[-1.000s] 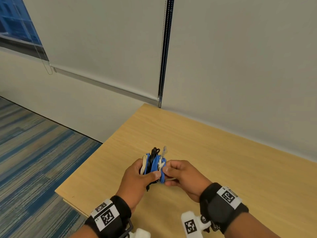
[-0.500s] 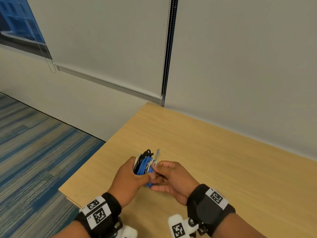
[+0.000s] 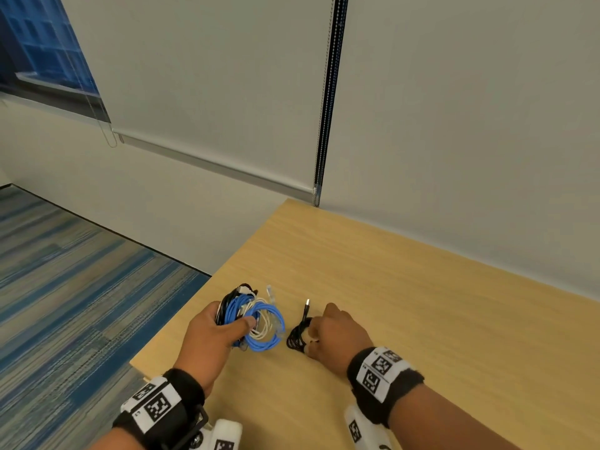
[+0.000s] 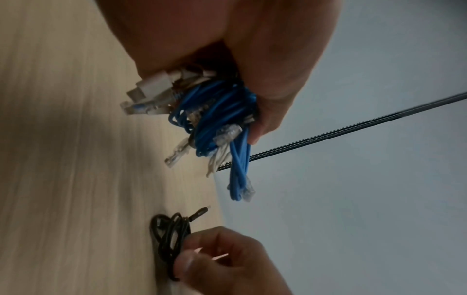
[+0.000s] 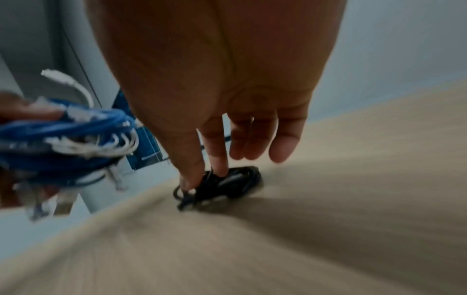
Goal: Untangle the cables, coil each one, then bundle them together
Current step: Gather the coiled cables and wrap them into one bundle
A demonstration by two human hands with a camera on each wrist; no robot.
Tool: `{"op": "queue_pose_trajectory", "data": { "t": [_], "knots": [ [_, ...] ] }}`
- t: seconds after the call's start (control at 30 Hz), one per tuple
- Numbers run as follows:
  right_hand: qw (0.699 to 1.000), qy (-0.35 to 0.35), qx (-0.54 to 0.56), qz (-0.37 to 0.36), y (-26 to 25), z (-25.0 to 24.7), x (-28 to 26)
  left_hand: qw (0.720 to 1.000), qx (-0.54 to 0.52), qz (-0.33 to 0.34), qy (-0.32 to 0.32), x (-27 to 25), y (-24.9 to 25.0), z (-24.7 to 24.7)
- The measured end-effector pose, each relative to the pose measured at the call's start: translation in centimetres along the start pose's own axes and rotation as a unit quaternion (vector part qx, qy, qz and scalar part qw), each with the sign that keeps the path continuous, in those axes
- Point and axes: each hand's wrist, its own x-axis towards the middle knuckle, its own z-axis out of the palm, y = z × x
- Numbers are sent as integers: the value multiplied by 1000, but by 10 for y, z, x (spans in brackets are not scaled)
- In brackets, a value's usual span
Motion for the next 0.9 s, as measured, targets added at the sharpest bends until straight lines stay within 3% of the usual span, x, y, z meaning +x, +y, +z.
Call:
{"op": "queue_pose_trajectory", "data": {
  "t": [0.07,0.13,0.2,0.27,0.33,0.43,0.5,0.6,0.7,0.9],
  "knots": [
    [1000,14,-25,-7,0,10,-4,1000,12,6,-1,0,-1,2],
    [995,46,88,8,4,8,-13,1000,26,12,2,1,-2,5],
    [945,97,309,37,10,-3,-27,999,41,11,5,3,-6,11],
    [883,153,443,28,7,-15,-45,999,49,4,6,3,-6,21],
    [893,178,413,-27,-2,-22,-61,999,51,7,-7,2,-7,37],
    [949,165,265,-35,-9,-19,-79,997,63,19,-47,-6,-7,68],
    [954,146,262,-8,0,-16,-90,996,57,15,-71,-14,-9,90],
    [937,121,327,22,26,-16,-113,992,18,8,-126,-32,-8,121],
    [899,117,418,50,59,-22,-139,979,-32,-15,-201,-58,-5,153],
    [781,89,605,124,114,-20,-176,957,-100,-84,-258,-87,0,195]
  ]
}}
